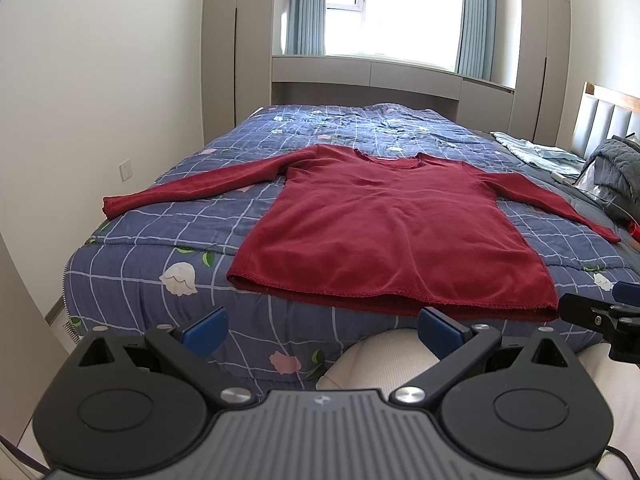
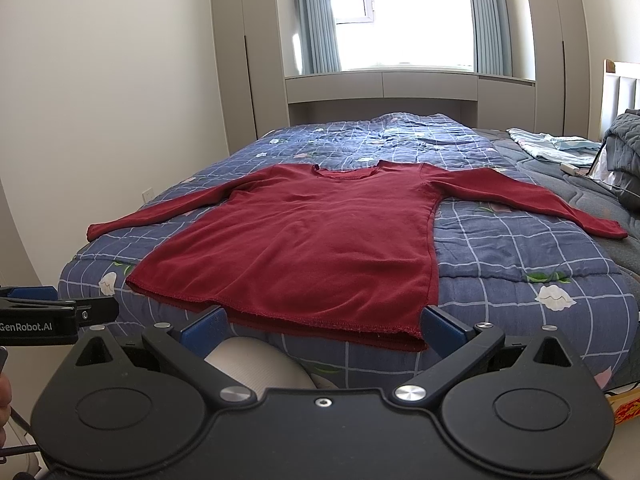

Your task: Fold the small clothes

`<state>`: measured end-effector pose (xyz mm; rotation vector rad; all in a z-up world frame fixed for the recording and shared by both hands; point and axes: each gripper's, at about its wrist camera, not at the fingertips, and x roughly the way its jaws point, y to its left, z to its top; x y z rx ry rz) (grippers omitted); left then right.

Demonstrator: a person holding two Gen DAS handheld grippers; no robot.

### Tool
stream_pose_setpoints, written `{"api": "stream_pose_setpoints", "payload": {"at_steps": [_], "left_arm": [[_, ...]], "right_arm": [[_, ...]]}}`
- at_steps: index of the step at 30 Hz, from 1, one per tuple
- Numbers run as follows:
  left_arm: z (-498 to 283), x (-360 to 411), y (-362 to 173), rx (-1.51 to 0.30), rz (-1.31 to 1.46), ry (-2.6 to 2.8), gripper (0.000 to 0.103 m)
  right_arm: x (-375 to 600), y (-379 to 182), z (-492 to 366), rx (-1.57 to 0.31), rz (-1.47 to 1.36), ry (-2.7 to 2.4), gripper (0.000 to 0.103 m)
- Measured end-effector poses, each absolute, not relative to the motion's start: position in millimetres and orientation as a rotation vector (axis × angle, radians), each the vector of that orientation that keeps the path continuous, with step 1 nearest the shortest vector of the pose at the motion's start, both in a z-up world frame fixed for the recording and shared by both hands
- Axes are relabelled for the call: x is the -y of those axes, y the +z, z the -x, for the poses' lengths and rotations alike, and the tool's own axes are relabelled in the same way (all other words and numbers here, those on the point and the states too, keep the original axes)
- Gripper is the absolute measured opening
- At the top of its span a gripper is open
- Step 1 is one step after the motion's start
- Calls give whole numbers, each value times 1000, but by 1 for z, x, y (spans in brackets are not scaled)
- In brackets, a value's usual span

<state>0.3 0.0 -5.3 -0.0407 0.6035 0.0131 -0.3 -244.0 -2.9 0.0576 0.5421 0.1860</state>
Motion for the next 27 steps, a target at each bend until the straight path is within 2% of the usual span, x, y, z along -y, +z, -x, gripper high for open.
{"api": "stream_pose_setpoints", "payload": {"at_steps": [16,27], "left_arm": [[-3,1,-13,-633,52,-2,103],[-45,5,-8,-671,71,-10,103]], "right_arm": [[243,-3,-3,-553,-55,184,103],[258,13,-40,-629,-27,78,103]]}}
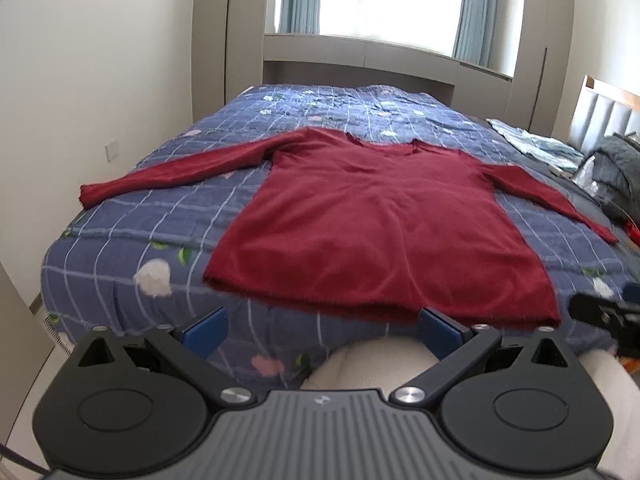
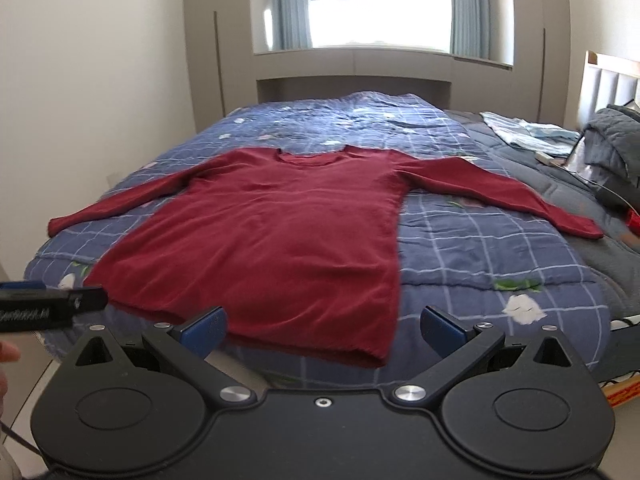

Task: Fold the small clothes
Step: 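Reach the right gripper to a red sleeve cuff and close on it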

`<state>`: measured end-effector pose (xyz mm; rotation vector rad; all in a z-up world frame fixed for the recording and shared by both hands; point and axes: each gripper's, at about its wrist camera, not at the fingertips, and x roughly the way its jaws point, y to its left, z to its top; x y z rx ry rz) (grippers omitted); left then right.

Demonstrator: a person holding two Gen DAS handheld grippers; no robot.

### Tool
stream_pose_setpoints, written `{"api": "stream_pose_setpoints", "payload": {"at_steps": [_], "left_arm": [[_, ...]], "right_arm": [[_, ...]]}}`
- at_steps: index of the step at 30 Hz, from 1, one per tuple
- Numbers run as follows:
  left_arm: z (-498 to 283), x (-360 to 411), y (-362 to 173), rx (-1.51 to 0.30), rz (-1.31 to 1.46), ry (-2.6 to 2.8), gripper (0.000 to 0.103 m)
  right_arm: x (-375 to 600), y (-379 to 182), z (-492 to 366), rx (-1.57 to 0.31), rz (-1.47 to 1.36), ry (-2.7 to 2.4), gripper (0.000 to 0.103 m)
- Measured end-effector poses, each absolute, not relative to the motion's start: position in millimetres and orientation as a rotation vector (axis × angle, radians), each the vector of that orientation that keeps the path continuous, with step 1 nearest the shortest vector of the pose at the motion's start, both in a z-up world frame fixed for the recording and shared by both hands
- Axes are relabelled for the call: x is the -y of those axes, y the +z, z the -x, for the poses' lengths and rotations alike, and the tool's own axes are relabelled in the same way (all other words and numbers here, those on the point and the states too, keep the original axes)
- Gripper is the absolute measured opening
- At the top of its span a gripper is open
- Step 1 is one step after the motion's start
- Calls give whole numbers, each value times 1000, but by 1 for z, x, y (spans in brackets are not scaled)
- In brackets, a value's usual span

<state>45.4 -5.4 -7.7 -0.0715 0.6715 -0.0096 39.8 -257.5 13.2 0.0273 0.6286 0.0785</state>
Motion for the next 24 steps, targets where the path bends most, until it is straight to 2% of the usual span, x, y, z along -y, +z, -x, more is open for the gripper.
{"api": "stream_pose_setpoints", "payload": {"at_steps": [13,24], "left_arm": [[-162,34,8,-717,98,93,103],[-263,119,11,-695,-94,6,103]], "right_arm": [[307,13,-121,-619,-18,40,103],[379,-26,-214,-642,-67,-68,103]]}}
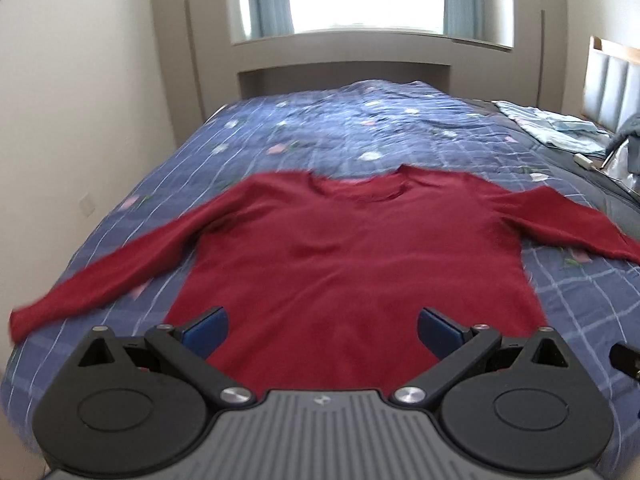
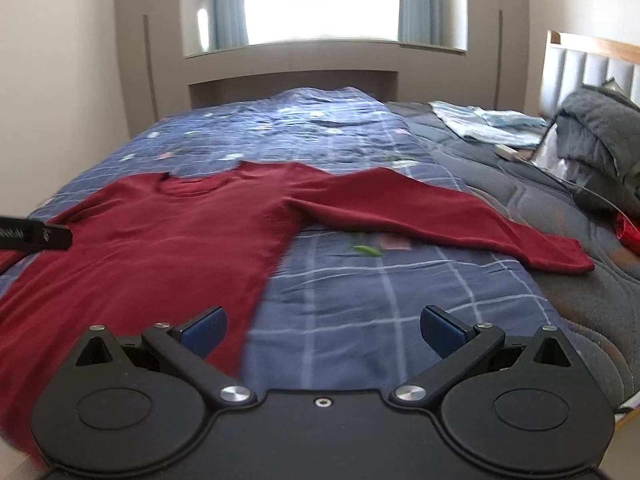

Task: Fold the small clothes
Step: 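Reach the right gripper to a red sleeve cuff and close on it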

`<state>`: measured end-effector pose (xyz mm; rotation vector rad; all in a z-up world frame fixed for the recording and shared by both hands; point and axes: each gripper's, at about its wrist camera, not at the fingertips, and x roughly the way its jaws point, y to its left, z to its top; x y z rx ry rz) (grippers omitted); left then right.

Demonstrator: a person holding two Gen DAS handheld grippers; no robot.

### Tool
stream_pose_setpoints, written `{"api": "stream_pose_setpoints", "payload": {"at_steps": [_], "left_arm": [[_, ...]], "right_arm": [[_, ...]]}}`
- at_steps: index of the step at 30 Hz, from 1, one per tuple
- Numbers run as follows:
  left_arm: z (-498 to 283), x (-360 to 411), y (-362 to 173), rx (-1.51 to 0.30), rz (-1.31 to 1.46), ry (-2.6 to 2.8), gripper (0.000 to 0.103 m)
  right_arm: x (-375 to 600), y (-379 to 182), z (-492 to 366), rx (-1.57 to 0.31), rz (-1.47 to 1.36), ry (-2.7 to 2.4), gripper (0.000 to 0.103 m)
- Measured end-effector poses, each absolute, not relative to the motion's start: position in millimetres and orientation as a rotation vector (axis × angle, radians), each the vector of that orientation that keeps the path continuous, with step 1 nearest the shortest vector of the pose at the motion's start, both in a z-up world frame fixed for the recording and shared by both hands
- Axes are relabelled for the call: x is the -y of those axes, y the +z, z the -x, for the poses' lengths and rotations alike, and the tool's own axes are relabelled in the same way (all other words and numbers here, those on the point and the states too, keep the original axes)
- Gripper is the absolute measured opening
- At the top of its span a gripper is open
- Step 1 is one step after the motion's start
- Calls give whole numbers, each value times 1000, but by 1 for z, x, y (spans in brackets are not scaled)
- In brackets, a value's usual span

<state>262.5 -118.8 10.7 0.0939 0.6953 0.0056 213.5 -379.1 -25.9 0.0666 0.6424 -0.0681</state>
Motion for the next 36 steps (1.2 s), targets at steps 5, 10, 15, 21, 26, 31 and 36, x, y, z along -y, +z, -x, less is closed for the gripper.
{"api": "stream_pose_setpoints", "payload": {"at_steps": [5,10,15,21,26,31,36], "left_arm": [[-311,157,7,-690,-86,-47,103],[-358,195,-4,-684,-103,-103,103],[-398,236,-24,-660,-137,-157,103],[-435,263,-53,-657,-104,-150,103],[-449,271,-78,-675,-86,-135,103],[-448,274,-93,-685,-117,-139,103],[-448,269,-98,-700,-84,-130,103]], "right_arm": [[414,-42,-245,-646,-74,-133,103],[451,-52,-265,-607,-87,-169,103],[490,-57,-276,-559,-119,-226,103],[540,-59,-282,-487,-177,-335,103],[586,-66,-286,-501,-317,-340,103],[620,-81,-296,-574,-411,-444,103],[651,-92,-302,-589,-558,-487,97]]}}
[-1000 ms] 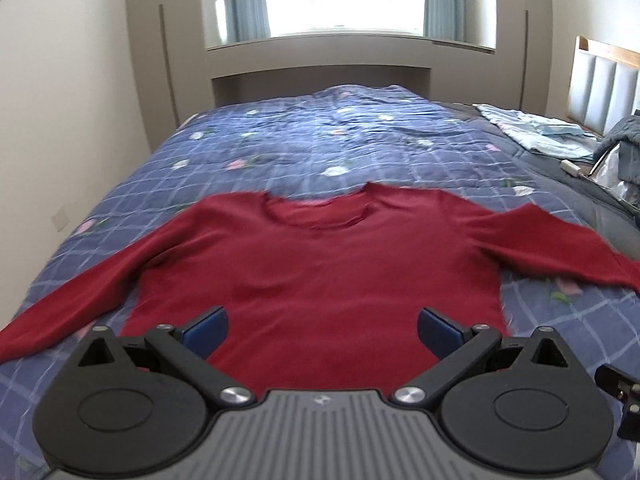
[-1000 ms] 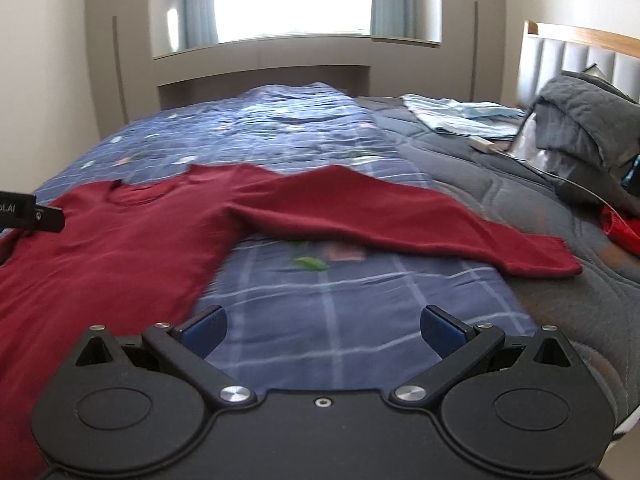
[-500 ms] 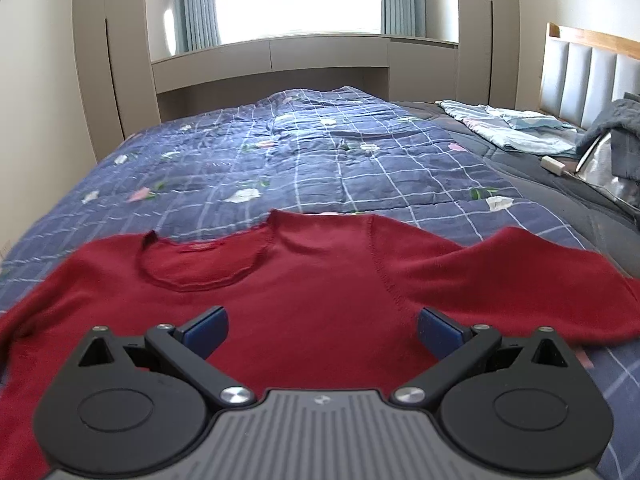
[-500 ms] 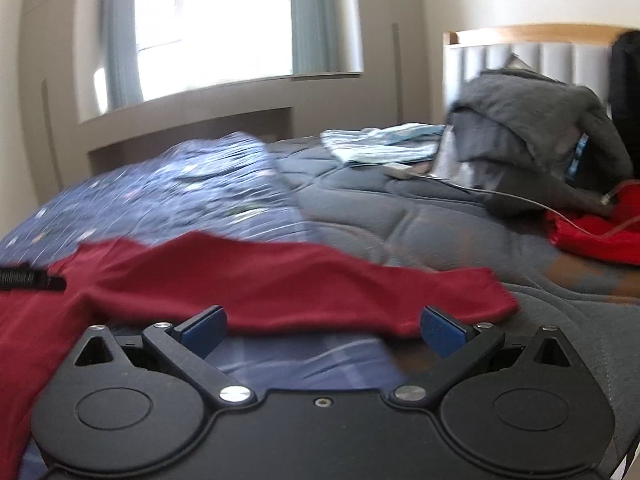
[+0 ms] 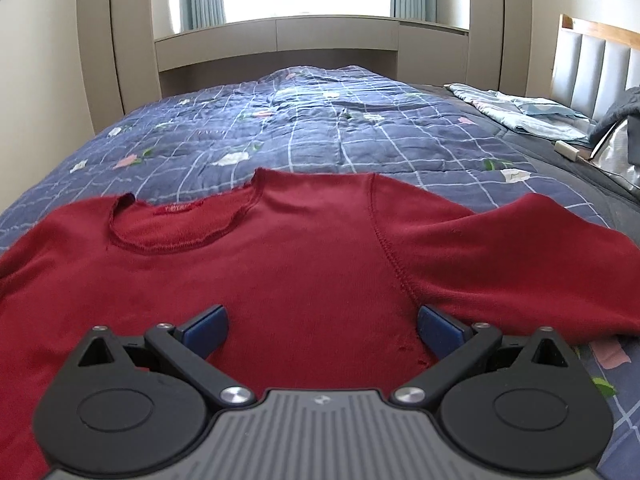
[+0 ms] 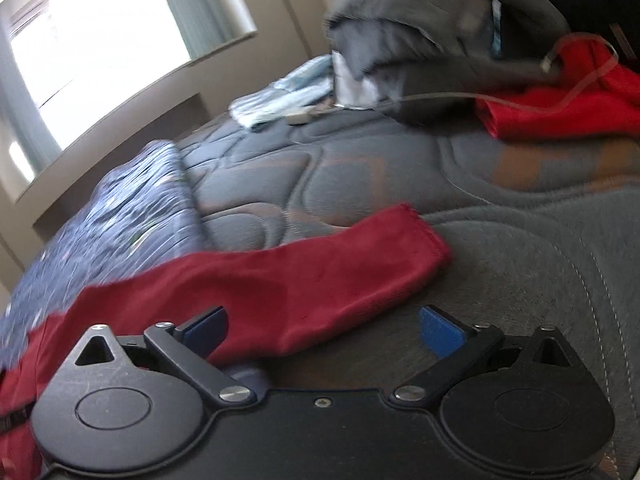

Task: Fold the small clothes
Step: 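Reach the right gripper to a red sleeve cuff and close on it, then carry the held sleeve across the shirt body with the right gripper and release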

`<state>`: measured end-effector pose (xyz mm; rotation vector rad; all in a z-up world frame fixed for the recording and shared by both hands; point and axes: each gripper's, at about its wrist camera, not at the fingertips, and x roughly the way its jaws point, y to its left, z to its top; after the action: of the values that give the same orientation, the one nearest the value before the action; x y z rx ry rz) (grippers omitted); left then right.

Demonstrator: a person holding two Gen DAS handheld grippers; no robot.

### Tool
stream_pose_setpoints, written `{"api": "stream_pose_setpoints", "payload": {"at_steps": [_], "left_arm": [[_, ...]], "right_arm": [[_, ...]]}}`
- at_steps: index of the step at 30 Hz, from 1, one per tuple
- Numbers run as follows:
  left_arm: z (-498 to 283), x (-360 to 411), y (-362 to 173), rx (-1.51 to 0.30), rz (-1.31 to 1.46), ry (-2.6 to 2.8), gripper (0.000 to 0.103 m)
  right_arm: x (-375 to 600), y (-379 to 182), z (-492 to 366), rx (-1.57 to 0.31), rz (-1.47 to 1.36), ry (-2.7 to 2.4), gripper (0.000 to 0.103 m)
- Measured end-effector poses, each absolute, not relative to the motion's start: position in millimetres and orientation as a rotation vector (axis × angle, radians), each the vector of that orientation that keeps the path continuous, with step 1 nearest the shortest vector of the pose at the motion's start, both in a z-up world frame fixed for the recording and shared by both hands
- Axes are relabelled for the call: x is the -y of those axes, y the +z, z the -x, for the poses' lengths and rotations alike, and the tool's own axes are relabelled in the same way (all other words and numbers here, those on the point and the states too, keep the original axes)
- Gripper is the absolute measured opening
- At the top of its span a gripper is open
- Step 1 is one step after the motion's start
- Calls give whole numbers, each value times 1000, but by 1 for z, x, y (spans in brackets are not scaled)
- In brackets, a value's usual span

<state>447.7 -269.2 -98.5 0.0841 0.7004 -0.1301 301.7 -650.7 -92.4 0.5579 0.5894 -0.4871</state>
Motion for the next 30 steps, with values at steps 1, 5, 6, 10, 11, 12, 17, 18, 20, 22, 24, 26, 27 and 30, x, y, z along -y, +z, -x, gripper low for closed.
{"api": "stream_pose_setpoints", "payload": {"at_steps": [1,5,6,10,11,12,17,18,20,22,24,26,27,30], "left_arm": [[-448,270,-99,-700,-87,-129,103],[-447,271,-99,-704,-93,-126,103],[-446,271,-99,-701,-91,-126,103],[-450,269,-95,-720,-74,-130,103],[-451,267,-92,-732,-67,-132,103],[-452,264,-88,-747,-61,-140,103],[-454,245,-64,-806,-101,-165,103],[-453,241,-58,-805,-99,-173,103],[-453,225,-44,-811,-75,-187,103],[-454,209,-32,-823,-37,-196,103],[-456,188,-18,-831,10,-196,103],[-457,167,-4,-819,49,-185,103],[-457,158,2,-813,62,-175,103],[-453,124,23,-774,103,-143,103]], "right_arm": [[656,-94,-302,-583,-591,-488,96],[675,-98,-302,-518,-738,-537,83],[680,-100,-302,-508,-770,-555,77],[690,-104,-309,-508,-807,-663,40],[691,-105,-310,-509,-811,-677,29],[692,-105,-311,-509,-817,-689,17],[688,-90,-315,-485,-772,-683,6],[684,-83,-318,-475,-744,-674,6],[670,-61,-330,-452,-664,-639,6],[654,-38,-346,-426,-602,-585,6],[636,-16,-361,-400,-562,-522,6],[611,9,-380,-369,-533,-441,6],[596,22,-390,-355,-518,-397,6],[538,57,-422,-319,-457,-233,6]]}}
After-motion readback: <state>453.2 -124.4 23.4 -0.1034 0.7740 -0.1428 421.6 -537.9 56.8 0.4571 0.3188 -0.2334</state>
